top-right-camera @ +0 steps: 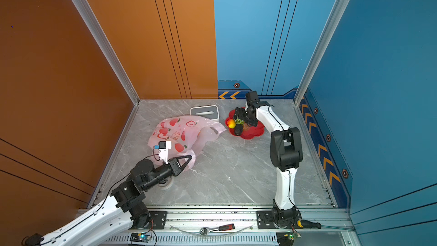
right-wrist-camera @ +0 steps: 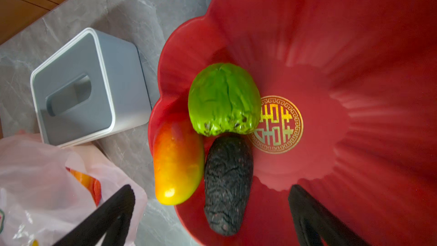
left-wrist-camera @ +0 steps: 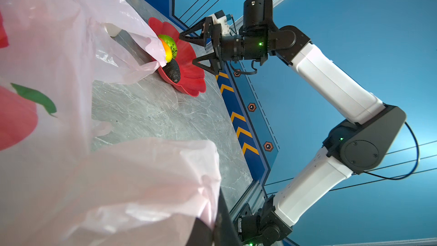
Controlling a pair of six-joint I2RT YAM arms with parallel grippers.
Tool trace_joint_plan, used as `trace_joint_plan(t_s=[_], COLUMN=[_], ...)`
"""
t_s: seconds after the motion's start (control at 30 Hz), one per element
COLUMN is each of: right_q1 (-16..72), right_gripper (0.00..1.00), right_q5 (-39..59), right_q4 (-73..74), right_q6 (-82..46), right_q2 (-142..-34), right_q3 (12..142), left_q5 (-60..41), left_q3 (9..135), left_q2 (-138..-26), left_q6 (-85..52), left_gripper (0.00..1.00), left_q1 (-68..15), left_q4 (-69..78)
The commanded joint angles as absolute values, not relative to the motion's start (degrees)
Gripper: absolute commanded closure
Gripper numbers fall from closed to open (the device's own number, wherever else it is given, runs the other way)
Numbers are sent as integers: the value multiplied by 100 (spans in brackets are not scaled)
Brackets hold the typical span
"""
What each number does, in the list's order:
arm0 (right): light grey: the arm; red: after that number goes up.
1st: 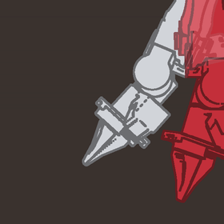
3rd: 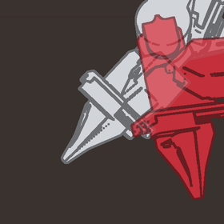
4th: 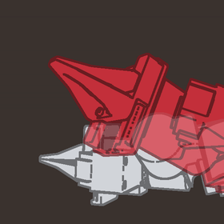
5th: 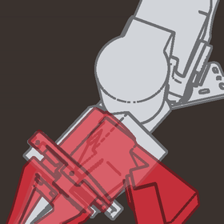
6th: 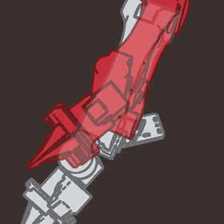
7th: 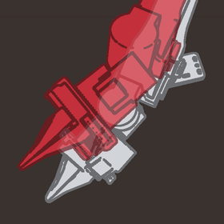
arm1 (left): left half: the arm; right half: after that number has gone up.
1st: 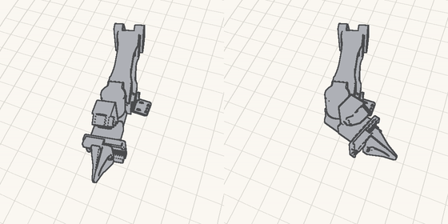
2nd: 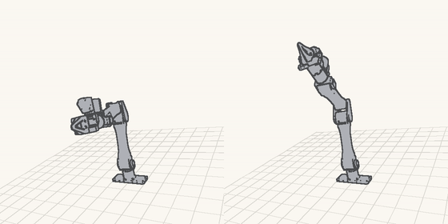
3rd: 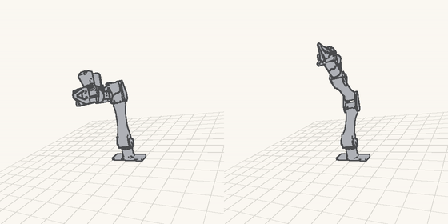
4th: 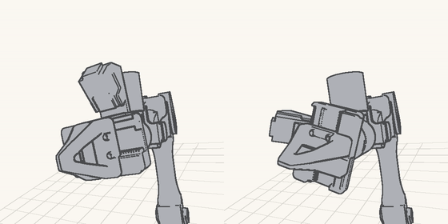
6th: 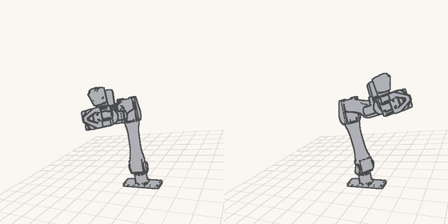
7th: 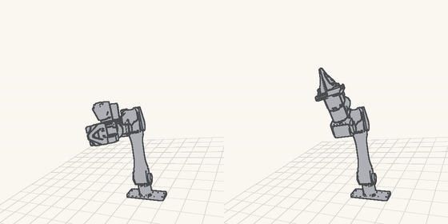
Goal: Place the fruits into the plastic bag
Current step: 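Lower the right gripper and grasp the bumpy green fruit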
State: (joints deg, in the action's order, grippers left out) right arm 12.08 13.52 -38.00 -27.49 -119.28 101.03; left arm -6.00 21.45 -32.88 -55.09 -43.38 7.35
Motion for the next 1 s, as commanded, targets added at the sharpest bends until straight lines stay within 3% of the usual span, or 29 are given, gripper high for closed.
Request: trace_joint_plan(t_s=[0.0, 0.97], right_q1=[1144, 1108], right_gripper=[0, 0], right_q5=[1181, 1055], right_q4=[-3963, -3911], right_q6=[-2911, -3254], right_q2=[-12290, -13472], right_q3=[10576, 11540], left_q5=[-436, -446], left_q3=[2186, 2023], left_q2=[-3194, -3076], left_q6=[-5467, -5572], left_gripper=[100, 100], left_q1=[-4289, -4162], left_q4=[611, 571])
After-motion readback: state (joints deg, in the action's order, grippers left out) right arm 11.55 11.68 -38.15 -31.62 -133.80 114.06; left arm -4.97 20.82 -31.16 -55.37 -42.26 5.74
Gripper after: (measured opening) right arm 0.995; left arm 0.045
